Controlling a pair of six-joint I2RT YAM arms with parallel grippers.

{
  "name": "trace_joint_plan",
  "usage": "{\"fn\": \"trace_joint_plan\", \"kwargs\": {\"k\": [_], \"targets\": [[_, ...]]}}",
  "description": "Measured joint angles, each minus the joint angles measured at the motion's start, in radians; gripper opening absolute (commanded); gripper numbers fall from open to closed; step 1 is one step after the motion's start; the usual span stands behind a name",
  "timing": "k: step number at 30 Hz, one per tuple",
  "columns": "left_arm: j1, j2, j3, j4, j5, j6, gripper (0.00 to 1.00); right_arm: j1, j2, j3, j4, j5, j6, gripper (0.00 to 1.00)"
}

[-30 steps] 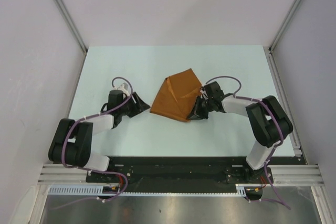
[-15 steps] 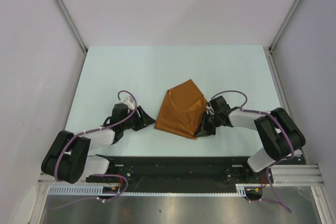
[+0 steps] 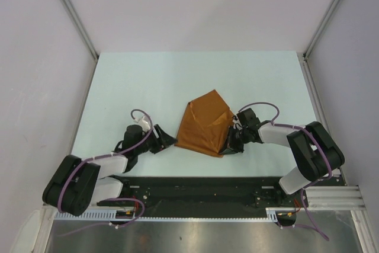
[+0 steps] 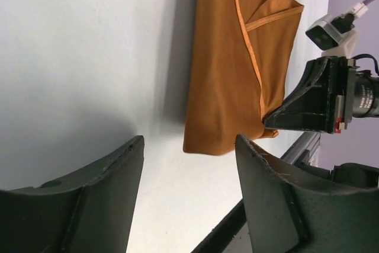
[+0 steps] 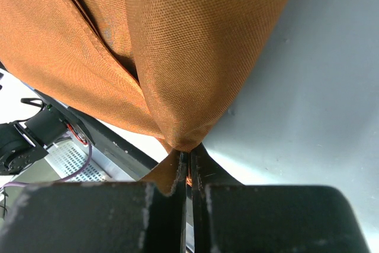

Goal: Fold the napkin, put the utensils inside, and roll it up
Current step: Roll the napkin with the utensil

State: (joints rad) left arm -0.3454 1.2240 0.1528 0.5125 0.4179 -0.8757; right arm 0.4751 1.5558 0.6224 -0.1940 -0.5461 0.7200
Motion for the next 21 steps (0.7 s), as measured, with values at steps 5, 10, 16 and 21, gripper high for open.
{"fn": "trace_joint_plan", "kwargs": {"k": [5,10,16,21], "targets": [[-0.001,-0.079,-0.028,-0.014,-0.006,-0.006,0.7,-0.002,0.0,0.0,-0.005,-0.001,-0.005,0.0],[-0.001,-0.014,-0.027,0.028,0.023,-0.013,0.65,-0.002,0.0,0.003,-0.01,-0.001,-0.01,0.0],[-0.009,0.042,-0.027,0.09,0.061,-0.017,0.61,-0.001,0.0,0.004,-0.014,-0.001,-0.015,0.0],[-0.019,0.052,-0.026,0.094,0.066,-0.016,0.55,-0.001,0.001,0.004,-0.014,-0.001,-0.015,0.0]]}}
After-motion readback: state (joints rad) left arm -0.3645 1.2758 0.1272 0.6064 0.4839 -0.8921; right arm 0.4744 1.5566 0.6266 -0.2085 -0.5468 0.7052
